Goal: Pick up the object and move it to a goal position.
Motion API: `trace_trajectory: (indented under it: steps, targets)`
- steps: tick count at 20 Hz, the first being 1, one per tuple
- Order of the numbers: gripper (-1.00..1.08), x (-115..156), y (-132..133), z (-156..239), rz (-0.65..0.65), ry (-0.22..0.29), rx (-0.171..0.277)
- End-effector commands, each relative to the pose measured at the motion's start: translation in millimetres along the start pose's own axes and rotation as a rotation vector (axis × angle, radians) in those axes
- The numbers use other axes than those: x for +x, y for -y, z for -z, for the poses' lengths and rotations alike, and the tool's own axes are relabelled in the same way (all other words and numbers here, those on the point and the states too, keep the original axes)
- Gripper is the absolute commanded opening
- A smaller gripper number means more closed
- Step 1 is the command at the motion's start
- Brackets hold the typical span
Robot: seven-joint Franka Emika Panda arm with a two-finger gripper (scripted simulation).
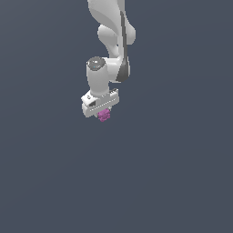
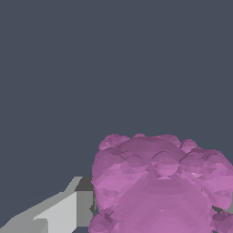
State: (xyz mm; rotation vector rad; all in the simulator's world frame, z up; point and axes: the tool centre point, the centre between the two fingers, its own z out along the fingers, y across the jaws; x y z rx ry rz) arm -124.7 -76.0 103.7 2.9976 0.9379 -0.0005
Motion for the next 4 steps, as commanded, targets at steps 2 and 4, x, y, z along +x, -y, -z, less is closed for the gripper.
trace_trajectory:
  steps: [2, 4]
  targets:
    - [-1.00, -6.1, 1.5, 2.8, 0.001, 0.000, 0.000]
    - [-1.00, -7.0, 1.6, 3.2, 0.001, 0.000, 0.000]
